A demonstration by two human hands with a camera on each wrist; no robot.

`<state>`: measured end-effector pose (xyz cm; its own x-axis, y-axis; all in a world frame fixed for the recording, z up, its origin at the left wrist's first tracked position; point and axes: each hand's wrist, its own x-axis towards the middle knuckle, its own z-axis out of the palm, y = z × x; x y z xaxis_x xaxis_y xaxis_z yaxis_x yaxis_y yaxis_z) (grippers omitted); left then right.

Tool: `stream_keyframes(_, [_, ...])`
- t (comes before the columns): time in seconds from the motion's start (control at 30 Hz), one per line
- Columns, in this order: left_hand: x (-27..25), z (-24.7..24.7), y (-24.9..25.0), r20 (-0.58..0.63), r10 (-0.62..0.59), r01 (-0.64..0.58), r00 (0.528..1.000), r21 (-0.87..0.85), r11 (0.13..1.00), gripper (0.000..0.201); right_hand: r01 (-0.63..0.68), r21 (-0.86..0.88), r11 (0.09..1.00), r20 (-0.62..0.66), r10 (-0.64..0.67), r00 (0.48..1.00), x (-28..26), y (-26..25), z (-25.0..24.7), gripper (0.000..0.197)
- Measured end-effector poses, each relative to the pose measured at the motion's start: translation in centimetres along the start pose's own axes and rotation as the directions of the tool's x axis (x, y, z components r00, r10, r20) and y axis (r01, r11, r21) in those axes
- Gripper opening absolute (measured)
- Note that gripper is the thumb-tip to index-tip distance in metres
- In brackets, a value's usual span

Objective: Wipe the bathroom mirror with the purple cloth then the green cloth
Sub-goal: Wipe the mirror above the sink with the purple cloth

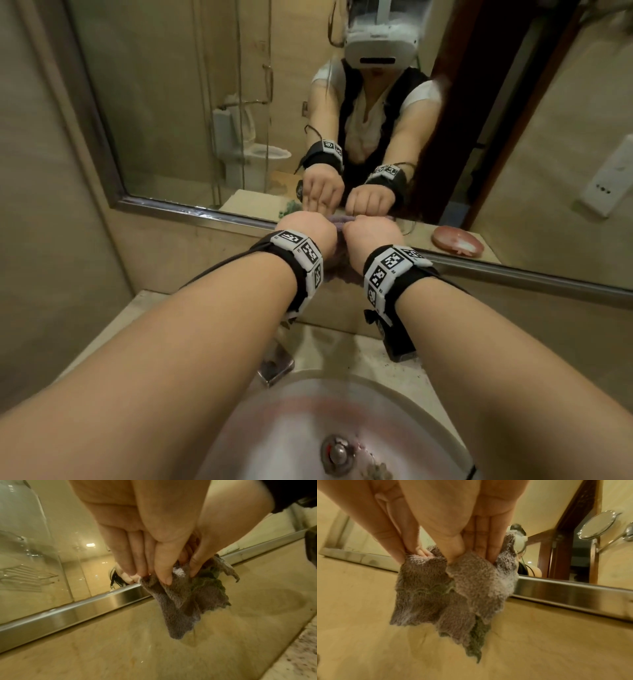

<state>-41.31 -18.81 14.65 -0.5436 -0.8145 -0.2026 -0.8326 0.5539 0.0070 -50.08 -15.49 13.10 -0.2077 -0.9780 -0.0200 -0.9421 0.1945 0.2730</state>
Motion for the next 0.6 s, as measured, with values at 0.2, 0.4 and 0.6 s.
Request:
stream_keyframes(0.2, [-0.1, -0.2, -3.0, -0.011, -0.032, 0.033, 0.999, 0.08, 0.996, 0.034, 0.069, -0.045, 0.997, -0.059, -0.072, 0.996, 1.1, -2.6, -0.8, 0.03])
stream_keyframes(0.4, [-0.5, 0.2, -8.7, -0.074, -0.028, 0.036, 0.997, 0.114, 0.993, 0.032, 0.104, -0.022, 0.994, -0.08, -0.105, 0.991, 3.0, -7.5, -2.1, 0.03])
stream_keyframes(0.6, [-0.5, 0.7, -16.2, -0.077, -0.056, 0.064, 0.995, 0.117, 0.991, 0.035, 0.143, 0.017, 0.99, -0.068, -0.141, 0.988, 5.9, -14.1, -4.1, 0.035])
